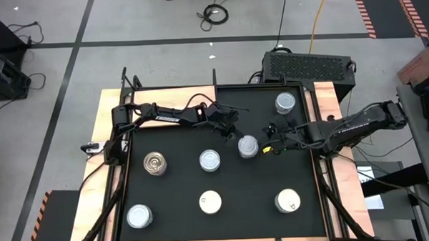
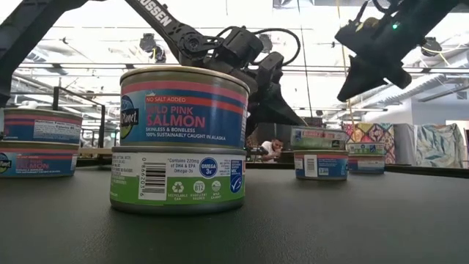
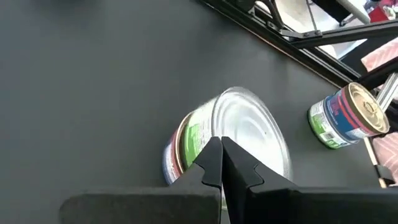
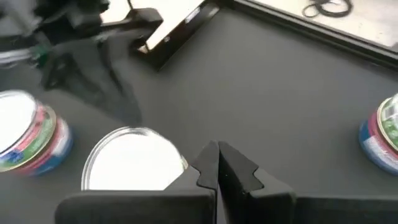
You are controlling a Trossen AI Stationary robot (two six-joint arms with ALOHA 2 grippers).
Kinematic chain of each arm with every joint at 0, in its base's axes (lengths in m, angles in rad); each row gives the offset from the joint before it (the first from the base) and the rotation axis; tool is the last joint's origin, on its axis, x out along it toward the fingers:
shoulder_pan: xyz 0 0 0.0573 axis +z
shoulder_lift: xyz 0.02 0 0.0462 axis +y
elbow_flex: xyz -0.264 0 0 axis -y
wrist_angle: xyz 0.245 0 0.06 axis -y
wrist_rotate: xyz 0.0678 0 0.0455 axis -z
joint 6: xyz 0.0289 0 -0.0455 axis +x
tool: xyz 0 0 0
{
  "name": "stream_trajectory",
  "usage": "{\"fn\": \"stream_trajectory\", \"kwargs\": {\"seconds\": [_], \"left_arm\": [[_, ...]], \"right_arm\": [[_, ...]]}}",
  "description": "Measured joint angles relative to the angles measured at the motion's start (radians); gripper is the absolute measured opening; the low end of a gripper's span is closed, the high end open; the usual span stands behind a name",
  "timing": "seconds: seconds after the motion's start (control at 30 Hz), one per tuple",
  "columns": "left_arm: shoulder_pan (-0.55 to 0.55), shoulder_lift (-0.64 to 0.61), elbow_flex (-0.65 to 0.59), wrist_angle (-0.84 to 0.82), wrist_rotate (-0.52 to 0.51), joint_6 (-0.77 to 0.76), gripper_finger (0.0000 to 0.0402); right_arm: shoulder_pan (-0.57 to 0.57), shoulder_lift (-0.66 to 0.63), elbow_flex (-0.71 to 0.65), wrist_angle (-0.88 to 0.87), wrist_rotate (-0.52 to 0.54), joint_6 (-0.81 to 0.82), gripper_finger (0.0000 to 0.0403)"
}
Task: Stack canned seafood by type on shelf
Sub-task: Remove the green and white tuna can from the blue and pink tuna can on the table
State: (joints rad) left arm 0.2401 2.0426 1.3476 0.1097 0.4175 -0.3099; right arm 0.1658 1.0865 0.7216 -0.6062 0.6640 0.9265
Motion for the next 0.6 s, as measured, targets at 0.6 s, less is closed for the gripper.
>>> {"fn": "stream_trajectory", "kwargs": {"seconds": [0.6], "left_arm": [[0.002, 0.000, 0.000, 0.001, 0.088, -0.027, 0.0000]], "right_arm": [[0.053, 0.027, 0.000, 0.119, -0.121, -0.079, 0.0000]]}}
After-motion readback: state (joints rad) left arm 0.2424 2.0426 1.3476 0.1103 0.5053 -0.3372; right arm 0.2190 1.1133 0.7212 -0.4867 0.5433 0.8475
